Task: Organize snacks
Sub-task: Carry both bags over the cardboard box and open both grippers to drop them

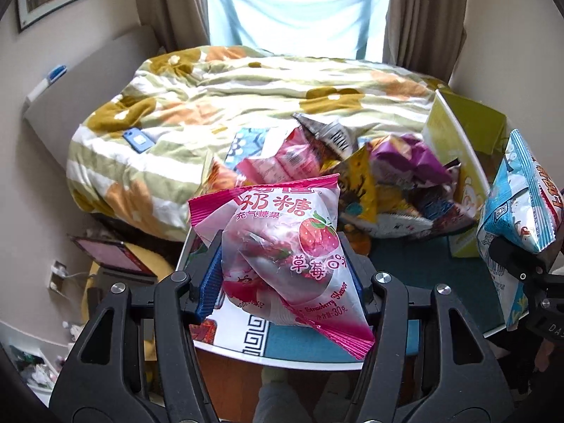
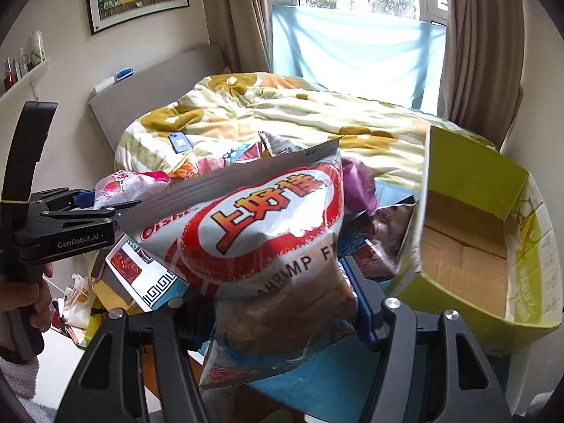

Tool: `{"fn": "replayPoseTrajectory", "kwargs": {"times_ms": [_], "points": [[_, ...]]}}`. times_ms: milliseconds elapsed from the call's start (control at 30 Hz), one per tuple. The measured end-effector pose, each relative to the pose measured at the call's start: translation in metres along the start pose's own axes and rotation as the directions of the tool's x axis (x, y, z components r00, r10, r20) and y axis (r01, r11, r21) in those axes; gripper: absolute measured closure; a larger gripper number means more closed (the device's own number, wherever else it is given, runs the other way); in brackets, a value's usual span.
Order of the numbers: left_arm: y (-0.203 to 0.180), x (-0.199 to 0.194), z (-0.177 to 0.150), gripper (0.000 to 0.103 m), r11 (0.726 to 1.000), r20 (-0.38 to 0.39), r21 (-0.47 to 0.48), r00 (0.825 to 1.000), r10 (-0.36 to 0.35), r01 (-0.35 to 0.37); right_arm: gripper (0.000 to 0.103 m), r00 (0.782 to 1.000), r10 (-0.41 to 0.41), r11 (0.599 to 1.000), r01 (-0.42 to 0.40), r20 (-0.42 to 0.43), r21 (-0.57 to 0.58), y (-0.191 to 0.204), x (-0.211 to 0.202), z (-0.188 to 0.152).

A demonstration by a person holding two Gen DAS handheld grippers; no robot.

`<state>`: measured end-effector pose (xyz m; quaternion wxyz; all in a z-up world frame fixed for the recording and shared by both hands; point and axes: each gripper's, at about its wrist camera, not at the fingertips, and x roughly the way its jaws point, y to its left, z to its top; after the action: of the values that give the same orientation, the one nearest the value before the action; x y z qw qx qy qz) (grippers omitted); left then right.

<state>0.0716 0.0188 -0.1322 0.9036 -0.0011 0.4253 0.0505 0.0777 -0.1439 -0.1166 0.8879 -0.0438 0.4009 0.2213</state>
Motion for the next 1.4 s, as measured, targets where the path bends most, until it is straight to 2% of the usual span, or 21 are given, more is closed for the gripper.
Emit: {"fn": "replayPoseTrajectory", "kwargs": {"times_ms": [200, 433, 667, 800, 1000, 1067, 1100, 1133, 1167, 1333, 1400], "points": [[-0.069, -0.030, 0.049, 0.049, 0.994, 0.090, 0.057, 0.991, -0.102, 0.098, 0.044, 0.997, -0.047, 0.998, 0.044, 0.067, 0.043, -0.044, -0.042, 0.028], [-0.161, -0.028, 0.102, 0.049, 0.956, 0.110, 0.180, 0.961, -0.254, 0.232, 0.044, 0.991, -0.119, 0.982, 0.108, 0.066, 0.157, -0.111, -0.069, 0.051], [-0.236, 0.008, 0.151, 0.049, 0.901, 0.061, 0.258, 0.925, -0.376, 0.349, 0.044, 0.974, -0.225, 0.947, 0.219, -0.002, 0.237, -0.162, -0.068, 0.070], [-0.271, 0.040, 0.179, 0.049, 0.875, 0.012, 0.289, 0.913, -0.408, 0.388, 0.044, 0.961, -0.274, 0.912, 0.269, -0.028, 0.310, -0.192, -0.059, 0.084], [-0.310, 0.105, 0.217, 0.049, 0.835, -0.090, 0.321, 0.892, -0.443, 0.447, 0.044, 0.950, -0.299, 0.864, 0.310, -0.090, 0.396, -0.233, -0.031, 0.098], [-0.322, 0.125, 0.222, 0.043, 0.822, -0.121, 0.333, 0.886, -0.448, 0.462, 0.044, 0.946, -0.305, 0.845, 0.322, -0.111, 0.427, -0.245, -0.023, 0.100], [-0.326, 0.135, 0.224, 0.029, 0.815, -0.135, 0.338, 0.881, -0.453, 0.470, 0.044, 0.944, -0.306, 0.835, 0.328, -0.122, 0.442, -0.251, -0.019, 0.101], [-0.329, 0.142, 0.224, 0.007, 0.815, -0.141, 0.341, 0.883, -0.447, 0.467, 0.044, 0.942, -0.309, 0.827, 0.333, -0.129, 0.454, -0.254, -0.016, 0.100], [-0.331, 0.148, 0.224, 0.001, 0.817, -0.142, 0.344, 0.886, -0.442, 0.463, 0.044, 0.940, -0.312, 0.819, 0.339, -0.136, 0.463, -0.257, -0.014, 0.100], [-0.327, 0.156, 0.219, 0.001, 0.796, -0.172, 0.353, 0.871, -0.461, 0.491, 0.044, 0.933, -0.310, 0.798, 0.359, -0.180, 0.485, -0.272, 0.004, 0.099], [-0.322, 0.155, 0.215, 0.001, 0.798, -0.184, 0.363, 0.877, -0.444, 0.481, 0.044, 0.935, -0.301, 0.790, 0.356, -0.190, 0.500, -0.278, 0.008, 0.097]]}}
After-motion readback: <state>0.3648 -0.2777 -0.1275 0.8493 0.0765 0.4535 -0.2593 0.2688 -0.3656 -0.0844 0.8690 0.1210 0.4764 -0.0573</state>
